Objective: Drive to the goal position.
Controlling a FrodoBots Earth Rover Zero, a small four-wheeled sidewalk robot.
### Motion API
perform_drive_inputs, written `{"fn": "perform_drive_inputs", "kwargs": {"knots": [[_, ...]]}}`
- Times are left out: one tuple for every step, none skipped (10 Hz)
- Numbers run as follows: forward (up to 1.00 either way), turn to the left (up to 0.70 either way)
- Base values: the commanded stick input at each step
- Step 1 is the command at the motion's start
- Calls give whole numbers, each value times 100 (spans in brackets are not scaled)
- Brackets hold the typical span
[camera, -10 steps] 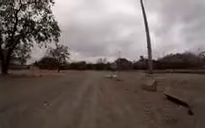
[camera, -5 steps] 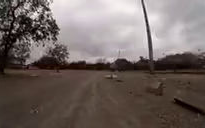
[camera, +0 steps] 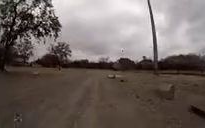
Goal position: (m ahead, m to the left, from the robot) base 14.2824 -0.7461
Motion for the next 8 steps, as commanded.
{"fn": "perform_drive_inputs", "kwargs": {"knots": [[70,0],[70,3],[70,27],[70,29],[70,8],[70,-1],[70,-1],[70,-1]]}}
